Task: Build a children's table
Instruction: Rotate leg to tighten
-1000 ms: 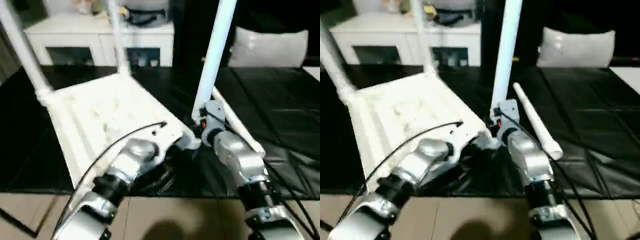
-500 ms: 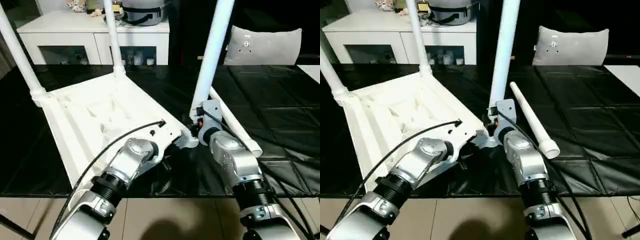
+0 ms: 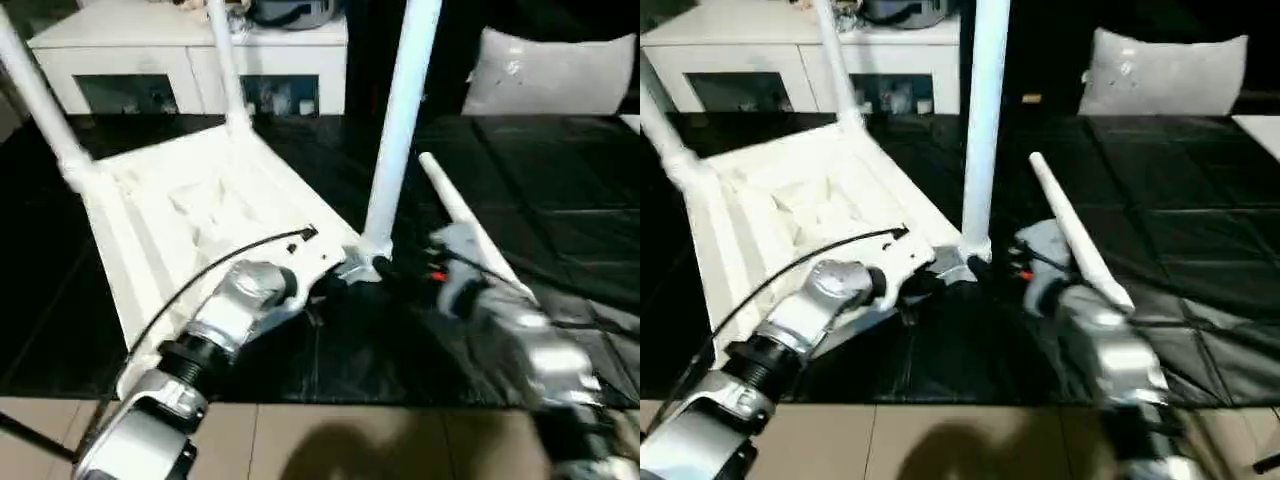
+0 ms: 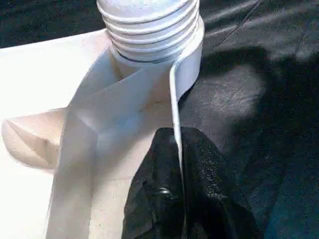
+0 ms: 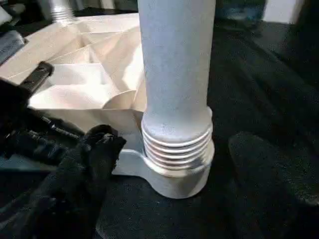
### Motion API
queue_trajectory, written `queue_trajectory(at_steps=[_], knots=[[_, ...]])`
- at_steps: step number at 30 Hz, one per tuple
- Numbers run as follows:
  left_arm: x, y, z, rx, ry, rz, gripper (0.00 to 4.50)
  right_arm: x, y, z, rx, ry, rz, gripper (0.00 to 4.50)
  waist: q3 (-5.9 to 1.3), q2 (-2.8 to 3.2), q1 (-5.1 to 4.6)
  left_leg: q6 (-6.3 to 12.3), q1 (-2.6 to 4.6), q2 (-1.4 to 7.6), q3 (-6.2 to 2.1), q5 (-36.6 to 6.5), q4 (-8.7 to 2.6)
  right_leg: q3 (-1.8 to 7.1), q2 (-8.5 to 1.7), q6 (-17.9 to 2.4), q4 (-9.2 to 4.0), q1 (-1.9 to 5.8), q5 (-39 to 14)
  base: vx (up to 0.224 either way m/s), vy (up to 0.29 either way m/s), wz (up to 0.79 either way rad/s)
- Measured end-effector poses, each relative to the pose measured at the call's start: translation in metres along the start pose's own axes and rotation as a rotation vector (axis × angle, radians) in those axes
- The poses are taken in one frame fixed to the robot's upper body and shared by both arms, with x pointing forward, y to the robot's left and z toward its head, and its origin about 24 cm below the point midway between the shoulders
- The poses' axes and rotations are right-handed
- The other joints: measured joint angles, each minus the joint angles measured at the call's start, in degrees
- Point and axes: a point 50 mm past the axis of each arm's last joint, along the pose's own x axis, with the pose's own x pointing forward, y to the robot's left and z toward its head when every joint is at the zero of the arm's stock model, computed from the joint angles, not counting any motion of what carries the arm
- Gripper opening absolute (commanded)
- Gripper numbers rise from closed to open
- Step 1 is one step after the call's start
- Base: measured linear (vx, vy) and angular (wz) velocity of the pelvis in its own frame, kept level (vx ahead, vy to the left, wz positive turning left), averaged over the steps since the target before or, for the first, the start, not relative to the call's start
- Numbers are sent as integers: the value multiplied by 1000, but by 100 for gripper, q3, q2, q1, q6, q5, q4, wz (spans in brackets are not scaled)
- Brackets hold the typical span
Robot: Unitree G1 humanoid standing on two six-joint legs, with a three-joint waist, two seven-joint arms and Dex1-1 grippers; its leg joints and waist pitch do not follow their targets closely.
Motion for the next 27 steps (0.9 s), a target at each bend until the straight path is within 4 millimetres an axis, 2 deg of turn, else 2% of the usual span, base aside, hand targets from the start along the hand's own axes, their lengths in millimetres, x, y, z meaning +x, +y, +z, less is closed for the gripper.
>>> queue_trajectory(at_steps=[3,7,10,14,16,20,22,24,27], knots=[[-5,2,-2,39,-3,-38,0,-9,-5,3,-47,5,51,436,3,-8,44,6,-28,-4,26,-3,11,28,-6,-8,48,-59,-17,0,0,0],[-14,5,-9,92,2,-100,0,-19,-9,4,-80,28,125,444,3,-9,91,4,-24,0,33,-1,13,30,-5,-11,57,-64,-17,0,0,0],[-20,3,-13,145,1,-169,0,-24,-11,6,-106,44,170,444,3,-18,178,0,-19,2,42,2,14,36,-6,-9,56,-62,-18,0,0,0],[-26,-3,-14,188,-6,-275,0,-21,-4,4,-155,78,270,444,5,-25,281,-2,-20,2,54,2,15,39,-14,-15,56,-61,-14,0,0,0],[-28,-5,-14,210,-1,-329,0,-21,-2,4,-175,96,324,427,7,-33,338,0,-20,1,59,1,16,42,-16,-16,57,-62,-14,0,0,0],[-29,-8,-13,236,4,-385,0,-19,2,6,-188,108,400,387,6,-42,390,0,-20,0,60,1,16,43,-18,-17,59,-61,-14,0,0,0],[-30,-10,-13,244,7,-410,0,-19,4,2,-179,123,423,382,6,-43,402,0,-20,0,60,1,19,43,-18,-17,61,-61,-14,0,0,0],[-31,-11,-13,247,8,-425,0,-18,6,0,-173,135,449,350,6,-45,410,0,-19,1,60,2,22,43,-18,-18,65,-61,-14,0,0,0],[-31,-13,-13,253,6,-436,0,-16,9,-6,-152,155,474,331,6,-49,421,-1,-19,1,61,2,28,44,-18,-20,67,-61,-12,0,0,0]])
